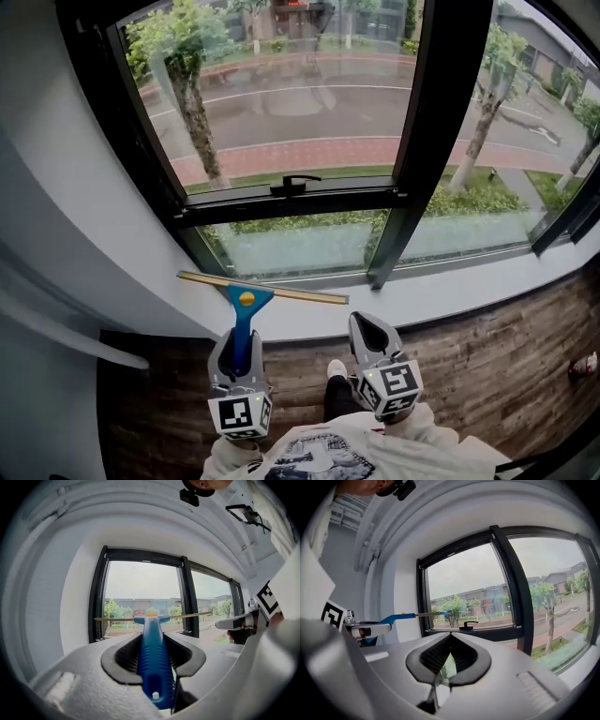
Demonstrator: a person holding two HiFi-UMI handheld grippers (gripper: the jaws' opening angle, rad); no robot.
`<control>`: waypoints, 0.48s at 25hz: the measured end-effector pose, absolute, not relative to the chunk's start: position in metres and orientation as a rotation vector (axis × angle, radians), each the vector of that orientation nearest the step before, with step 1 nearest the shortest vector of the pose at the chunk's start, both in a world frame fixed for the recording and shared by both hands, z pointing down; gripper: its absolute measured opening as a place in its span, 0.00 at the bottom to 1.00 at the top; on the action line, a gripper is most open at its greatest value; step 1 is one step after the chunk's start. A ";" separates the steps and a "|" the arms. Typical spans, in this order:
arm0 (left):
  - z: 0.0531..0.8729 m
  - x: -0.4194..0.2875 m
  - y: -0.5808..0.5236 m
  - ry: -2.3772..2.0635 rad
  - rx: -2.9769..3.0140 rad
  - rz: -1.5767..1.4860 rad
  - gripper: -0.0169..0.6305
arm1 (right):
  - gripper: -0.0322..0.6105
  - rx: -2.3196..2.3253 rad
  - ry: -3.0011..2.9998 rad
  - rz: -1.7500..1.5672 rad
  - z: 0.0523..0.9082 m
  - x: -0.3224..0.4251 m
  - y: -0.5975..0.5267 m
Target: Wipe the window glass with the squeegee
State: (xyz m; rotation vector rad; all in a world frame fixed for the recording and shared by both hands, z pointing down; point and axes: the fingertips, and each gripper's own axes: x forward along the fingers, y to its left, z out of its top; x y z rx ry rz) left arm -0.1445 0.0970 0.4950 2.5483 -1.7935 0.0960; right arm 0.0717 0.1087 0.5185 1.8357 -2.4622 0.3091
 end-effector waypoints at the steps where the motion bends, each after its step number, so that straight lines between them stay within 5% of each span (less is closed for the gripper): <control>1: 0.491 -0.137 0.080 -1.801 2.548 0.089 0.25 | 0.06 1.829 -2.467 0.311 0.518 0.079 0.092; 12: 0.458 -0.095 -0.081 -1.863 2.474 0.013 0.25 | 0.06 1.773 -2.558 0.294 0.496 0.143 -0.060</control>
